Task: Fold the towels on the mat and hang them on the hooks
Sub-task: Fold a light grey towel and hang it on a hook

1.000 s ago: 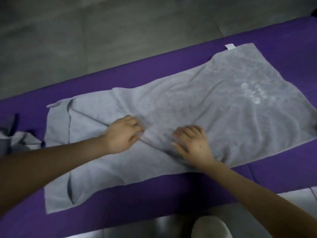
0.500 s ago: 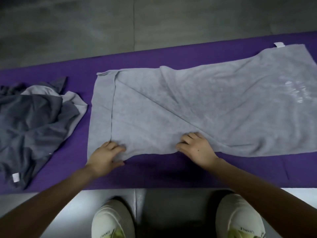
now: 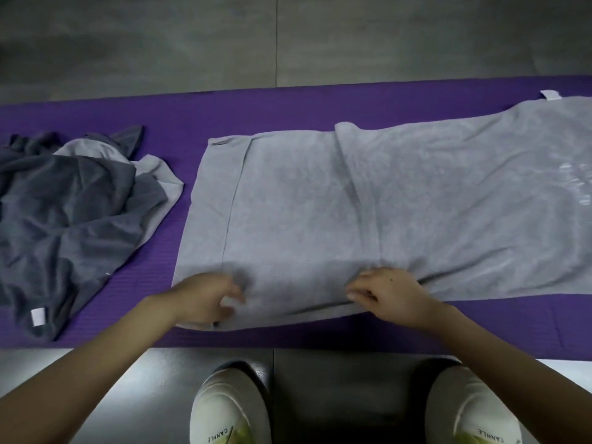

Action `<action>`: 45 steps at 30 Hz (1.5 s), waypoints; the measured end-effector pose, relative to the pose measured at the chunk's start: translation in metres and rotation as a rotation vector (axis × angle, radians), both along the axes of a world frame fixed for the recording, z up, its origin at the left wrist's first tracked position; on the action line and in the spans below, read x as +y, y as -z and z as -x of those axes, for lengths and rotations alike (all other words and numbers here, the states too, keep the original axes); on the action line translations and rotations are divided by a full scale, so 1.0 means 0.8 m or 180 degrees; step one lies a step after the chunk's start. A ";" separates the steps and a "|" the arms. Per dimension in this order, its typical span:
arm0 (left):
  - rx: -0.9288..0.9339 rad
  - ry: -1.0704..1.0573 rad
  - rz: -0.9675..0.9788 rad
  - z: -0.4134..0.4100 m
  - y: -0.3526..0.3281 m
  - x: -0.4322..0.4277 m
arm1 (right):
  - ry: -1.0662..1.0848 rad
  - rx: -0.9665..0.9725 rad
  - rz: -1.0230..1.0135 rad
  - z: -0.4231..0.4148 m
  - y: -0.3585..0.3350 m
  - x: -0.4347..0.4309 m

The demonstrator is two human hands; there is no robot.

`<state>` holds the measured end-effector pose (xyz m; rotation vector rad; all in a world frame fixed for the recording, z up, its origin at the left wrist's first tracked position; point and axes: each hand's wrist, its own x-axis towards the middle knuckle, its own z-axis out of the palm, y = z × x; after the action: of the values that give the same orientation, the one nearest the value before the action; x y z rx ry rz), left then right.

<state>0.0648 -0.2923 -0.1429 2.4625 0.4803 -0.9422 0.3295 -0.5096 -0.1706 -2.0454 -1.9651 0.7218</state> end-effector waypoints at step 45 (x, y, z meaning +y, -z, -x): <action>-0.2823 -0.1598 -0.1727 -0.203 0.066 0.244 | 0.2061 -0.0821 -0.0250 -0.184 -0.012 0.235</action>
<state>0.2276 -0.0974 -0.1956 2.6650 1.0258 0.5479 0.4764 -0.3213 -0.1612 -2.6027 -1.2546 0.2417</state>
